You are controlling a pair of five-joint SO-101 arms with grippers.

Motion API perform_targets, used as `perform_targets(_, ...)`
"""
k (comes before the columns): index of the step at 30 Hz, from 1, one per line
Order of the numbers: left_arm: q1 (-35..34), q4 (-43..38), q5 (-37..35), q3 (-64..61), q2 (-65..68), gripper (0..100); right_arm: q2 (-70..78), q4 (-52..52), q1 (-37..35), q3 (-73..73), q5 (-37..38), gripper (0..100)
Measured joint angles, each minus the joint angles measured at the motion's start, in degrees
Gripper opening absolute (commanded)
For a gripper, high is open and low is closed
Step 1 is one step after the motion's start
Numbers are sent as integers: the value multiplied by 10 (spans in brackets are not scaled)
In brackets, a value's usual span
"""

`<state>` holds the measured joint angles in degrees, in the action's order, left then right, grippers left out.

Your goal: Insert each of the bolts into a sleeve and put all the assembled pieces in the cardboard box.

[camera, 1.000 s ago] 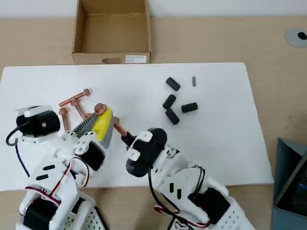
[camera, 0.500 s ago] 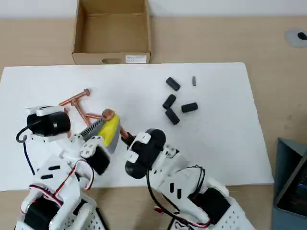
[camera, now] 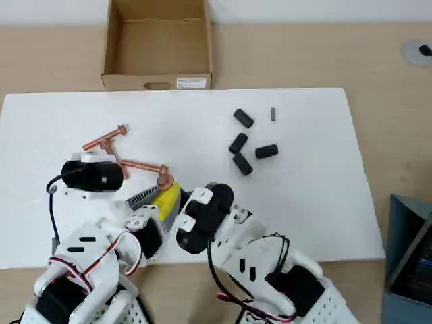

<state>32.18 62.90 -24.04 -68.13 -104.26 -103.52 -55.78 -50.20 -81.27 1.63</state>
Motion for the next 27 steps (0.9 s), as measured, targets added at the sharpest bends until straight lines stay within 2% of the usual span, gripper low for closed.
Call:
perform_targets(4, -11, 1, 0, 0, 1, 134, 0, 0, 1, 0, 2, 9)
perform_targets(6, -23, 1, 0, 0, 3, 157, 0, 0, 2, 0, 2, 9)
perform_targets(16, -40, 2, 0, 8, 4, 160, 0, 0, 1, 0, 2, 9)
perform_targets(27, -40, 109, 0, 29, 0, 161, 0, 0, 1, -1, 3, 9)
